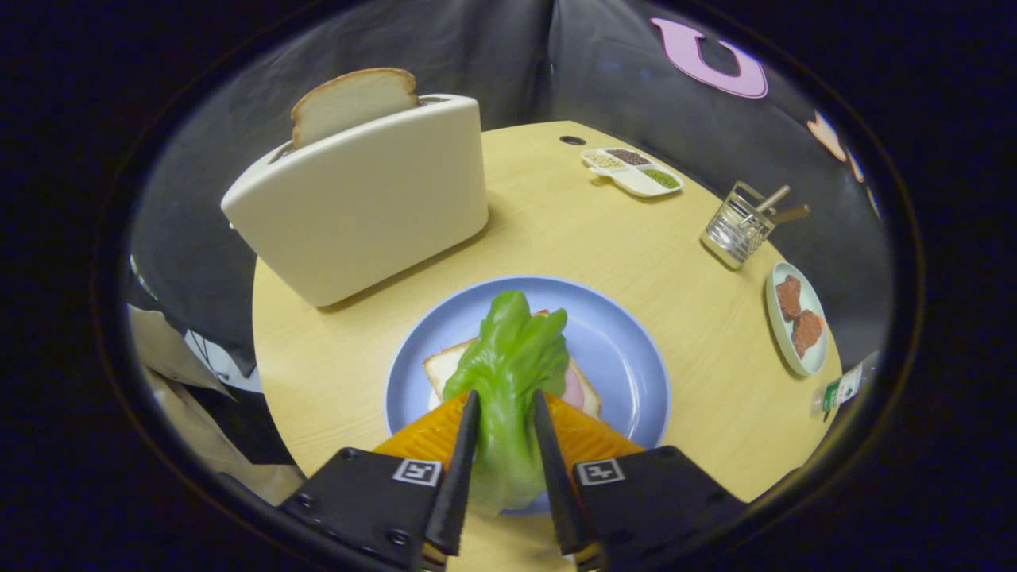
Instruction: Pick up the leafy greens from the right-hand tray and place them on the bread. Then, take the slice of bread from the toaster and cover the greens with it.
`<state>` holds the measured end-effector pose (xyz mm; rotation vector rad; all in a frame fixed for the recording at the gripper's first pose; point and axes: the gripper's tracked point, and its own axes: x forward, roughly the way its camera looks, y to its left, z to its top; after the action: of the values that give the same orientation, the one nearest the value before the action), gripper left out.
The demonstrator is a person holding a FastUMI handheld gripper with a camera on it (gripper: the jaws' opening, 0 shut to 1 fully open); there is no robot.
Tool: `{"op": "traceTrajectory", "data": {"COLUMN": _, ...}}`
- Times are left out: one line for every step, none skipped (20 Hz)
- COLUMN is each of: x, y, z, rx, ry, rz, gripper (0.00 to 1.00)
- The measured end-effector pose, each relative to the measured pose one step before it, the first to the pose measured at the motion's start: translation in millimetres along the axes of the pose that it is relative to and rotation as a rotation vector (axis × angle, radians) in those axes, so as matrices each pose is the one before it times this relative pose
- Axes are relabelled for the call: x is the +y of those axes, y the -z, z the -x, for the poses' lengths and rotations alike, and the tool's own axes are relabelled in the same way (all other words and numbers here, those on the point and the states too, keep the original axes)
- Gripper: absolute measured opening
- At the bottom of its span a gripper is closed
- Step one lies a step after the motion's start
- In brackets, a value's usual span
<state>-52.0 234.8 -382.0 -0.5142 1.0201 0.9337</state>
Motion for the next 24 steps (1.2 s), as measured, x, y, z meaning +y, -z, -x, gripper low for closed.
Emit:
{"op": "traceTrajectory", "data": {"x": -2.36, "y": -0.06, "z": -0.86, "rx": -0.00315, "ry": 0.00843, "rz": -0.00637, "gripper": 0.71}}
{"op": "traceTrajectory", "data": {"x": -2.3, "y": -0.91, "z": -0.07, "rx": -0.00282, "ry": 0.00517, "rz": -0.00879, "gripper": 0.78}}
{"op": "traceTrajectory", "data": {"x": -2.86, "y": -2.81, "z": 0.76, "rx": -0.00584, "ry": 0.01228, "rz": -0.00584, "gripper": 0.86}}
{"op": "traceTrajectory", "data": {"x": -2.46, "y": -1.28, "z": 0.04, "rx": -0.00852, "ry": 0.00901, "rz": -0.0064, "gripper": 0.94}}
{"op": "traceTrajectory", "data": {"x": 1.65, "y": -2.31, "z": 4.23, "rx": -0.00663, "ry": 0.0026, "rz": -0.00936, "gripper": 1.0}}
{"op": "traceTrajectory", "data": {"x": -0.41, "y": -3.23, "z": 3.43, "rx": -0.00887, "ry": 0.00723, "rz": -0.00604, "gripper": 1.0}}
{"op": "traceTrajectory", "data": {"x": -0.79, "y": -3.4, "z": 2.61, "rx": -0.01104, "ry": 0.00656, "rz": -0.00234, "gripper": 1.0}}
{"op": "traceTrajectory", "data": {"x": -0.38, "y": -4.73, "z": 3.58, "rx": -0.01177, "ry": 0.0081, "rz": -0.00323, "gripper": 1.0}}
{"op": "traceTrajectory", "data": {"x": 0.62, "y": -4.31, "z": 4.45, "rx": -0.01472, "ry": 0.00673, "rz": -0.00533, "gripper": 1.0}}
{"op": "traceTrajectory", "data": {"x": 1.16, "y": -6.1, "z": 4.45, "rx": -0.01462, "ry": 0.00425, "rz": -0.00852, "gripper": 1.0}}
{"op": "traceTrajectory", "data": {"x": 2.36, "y": -6.17, "z": 5.05, "rx": -0.01348, "ry": 0.00343, "rz": -0.00934, "gripper": 1.0}}
{"op": "traceTrajectory", "data": {"x": 2.47, "y": -7.49, "z": 5.7, "rx": -0.01358, "ry": 0.00373, "rz": -0.00851, "gripper": 1.0}}
{"op": "traceTrajectory", "data": {"x": 2.76, "y": -8.35, "z": 5.25, "rx": -0.01747, "ry": 0.00276, "rz": -0.00876, "gripper": 1.0}}
{"op": "traceTrajectory", "data": {"x": 3.88, "y": -9.83, "z": 6.49, "rx": -0.01791, "ry": -0.00172, "rz": -0.00998, "gripper": 1.0}}
{"op": "traceTrajectory", "data": {"x": 5.59, "y": -8.97, "z": 5.22, "rx": -0.01588, "ry": -0.00176, "rz": -0.00947, "gripper": 1.0}}
{"op": "traceTrajectory", "data": {"x": 3.04, "y": -10.56, "z": 6.41, "rx": -0.01692, "ry": 0.00319, "rz": -0.00688, "gripper": 1.0}}
{"op": "traceTrajectory", "data": {"x": 3.25, "y": -9.14, "z": 5.01, "rx": -0.01493, "ry": 0.00286, "rz": -0.00473, "gripper": 1.0}}
{"op": "traceTrajectory", "data": {"x": 4.06, "y": -9.16, "z": 4.69, "rx": -0.01204, "ry": 0.00237, "rz": -0.0055, "gripper": 1.0}}
{"op": "traceTrajectory", "data": {"x": 5.68, "y": -7.69, "z": 5.11, "rx": -0.00689, "ry": -0.00356, "rz": -0.00902, "gripper": 1.0}}
{"op": "traceTrajectory", "data": {"x": 5.35, "y": -7.26, "z": 4.27, "rx": -0.00114, "ry": -0.00633, "rz": -0.01307, "gripper": 1.0}}
{"op": "traceTrajectory", "data": {"x": 7.24, "y": -6.39, "z": 3.25, "rx": -0.00098, "ry": -0.01249, "rz": -0.01422, "gripper": 1.0}}
{"op": "traceTrajectory", "data": {"x": 6.36, "y": -8.04, "z": 2.73, "rx": -0.00817, "ry": -0.01096, "rz": -0.01352, "gripper": 1.0}}
{"op": "traceTrajectory", "data": {"x": 6.12, "y": -8.78, "z": 1.63, "rx": -0.01053, "ry": -0.01029, "rz": -0.01066, "gripper": 1.0}}
{"op": "traceTrajectory", "data": {"x": 6.13, "y": -9.25, "z": 1.65, "rx": -0.01104, "ry": -0.00975, "rz": -0.01068, "gripper": 1.0}}
